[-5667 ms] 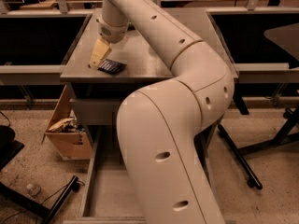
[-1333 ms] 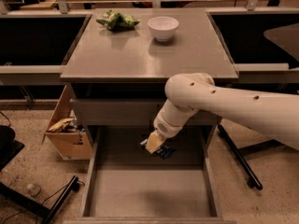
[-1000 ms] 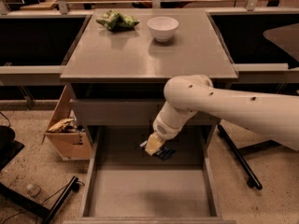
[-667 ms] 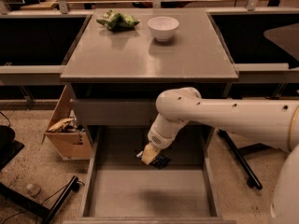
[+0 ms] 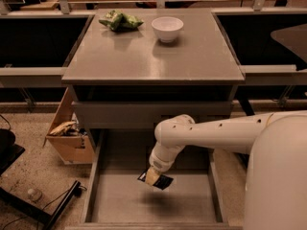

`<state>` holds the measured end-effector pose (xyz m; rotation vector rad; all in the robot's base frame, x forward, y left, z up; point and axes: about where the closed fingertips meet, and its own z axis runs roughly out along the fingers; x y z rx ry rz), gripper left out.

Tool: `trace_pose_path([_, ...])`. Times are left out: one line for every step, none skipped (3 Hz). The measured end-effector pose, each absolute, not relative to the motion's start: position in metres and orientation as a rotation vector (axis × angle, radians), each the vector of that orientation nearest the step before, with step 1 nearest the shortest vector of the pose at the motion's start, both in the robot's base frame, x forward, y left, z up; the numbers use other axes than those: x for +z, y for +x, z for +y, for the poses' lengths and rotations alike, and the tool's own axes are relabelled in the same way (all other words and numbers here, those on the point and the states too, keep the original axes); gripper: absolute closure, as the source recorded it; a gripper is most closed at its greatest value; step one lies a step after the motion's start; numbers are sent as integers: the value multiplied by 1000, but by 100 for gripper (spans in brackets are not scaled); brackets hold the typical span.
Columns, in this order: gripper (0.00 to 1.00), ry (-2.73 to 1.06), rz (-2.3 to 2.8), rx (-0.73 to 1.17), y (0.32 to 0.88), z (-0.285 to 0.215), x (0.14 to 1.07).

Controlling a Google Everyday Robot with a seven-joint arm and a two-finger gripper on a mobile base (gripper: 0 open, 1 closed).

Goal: Place rxbar blueberry into middle drawer

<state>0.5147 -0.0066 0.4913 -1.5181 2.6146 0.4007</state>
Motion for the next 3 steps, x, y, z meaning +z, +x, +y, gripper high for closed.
trace_pose_path([100, -1564, 2615, 403, 517, -6, 458])
trace_pose_path([100, -1580, 2639, 435, 515, -6, 431])
trace_pose_path([81, -1581, 2642, 439, 513, -6, 429])
